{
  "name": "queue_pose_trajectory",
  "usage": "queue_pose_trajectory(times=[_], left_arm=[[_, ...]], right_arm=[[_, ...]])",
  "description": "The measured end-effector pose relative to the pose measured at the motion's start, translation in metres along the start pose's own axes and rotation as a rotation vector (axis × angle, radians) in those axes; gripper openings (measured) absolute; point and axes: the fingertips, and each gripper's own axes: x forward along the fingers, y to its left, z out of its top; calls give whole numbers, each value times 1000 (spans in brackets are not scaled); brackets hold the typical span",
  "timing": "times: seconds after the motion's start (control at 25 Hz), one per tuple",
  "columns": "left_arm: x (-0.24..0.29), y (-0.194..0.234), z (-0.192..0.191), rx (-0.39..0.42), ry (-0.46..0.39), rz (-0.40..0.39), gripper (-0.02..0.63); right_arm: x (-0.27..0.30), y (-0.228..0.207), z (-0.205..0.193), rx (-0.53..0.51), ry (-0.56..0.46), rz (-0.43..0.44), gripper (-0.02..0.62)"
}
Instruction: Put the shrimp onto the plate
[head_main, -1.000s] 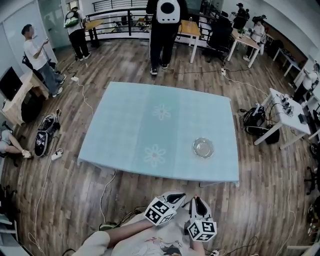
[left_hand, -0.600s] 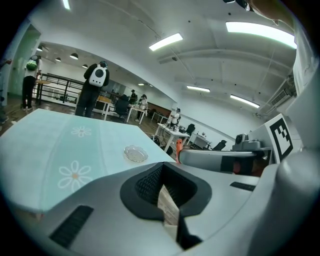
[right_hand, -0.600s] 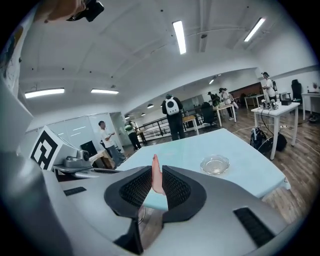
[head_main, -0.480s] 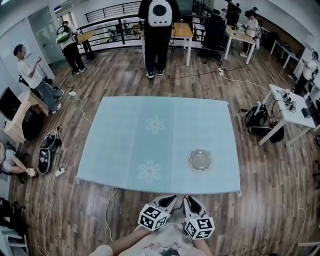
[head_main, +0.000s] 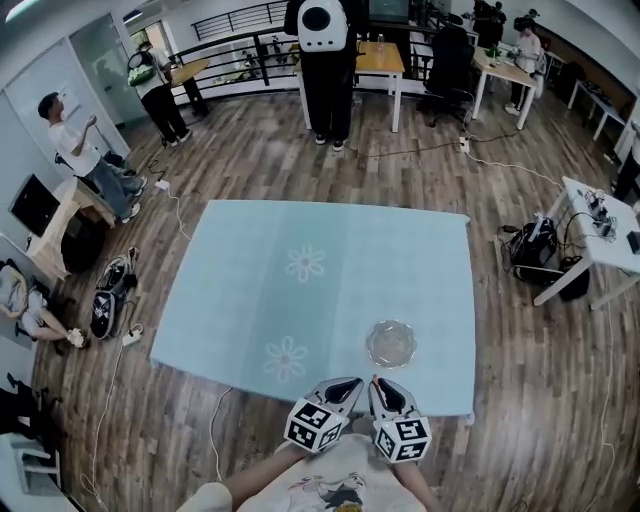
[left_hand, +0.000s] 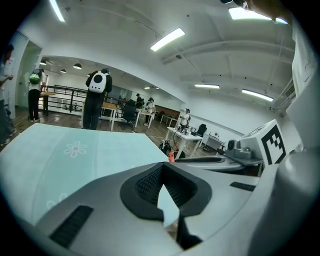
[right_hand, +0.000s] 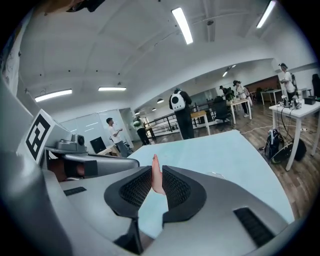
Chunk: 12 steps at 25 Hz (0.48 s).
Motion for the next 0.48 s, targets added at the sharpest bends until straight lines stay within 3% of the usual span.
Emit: queue_pose_trajectory(times=[0.32,0.48], left_arm=[[62,8,14,-34,-4,97,8],[85,-5,18,-15,10,91,8]], right_arm=[[19,-69,6,1,34,84,83],[22,-93,10,7,53,102,83]])
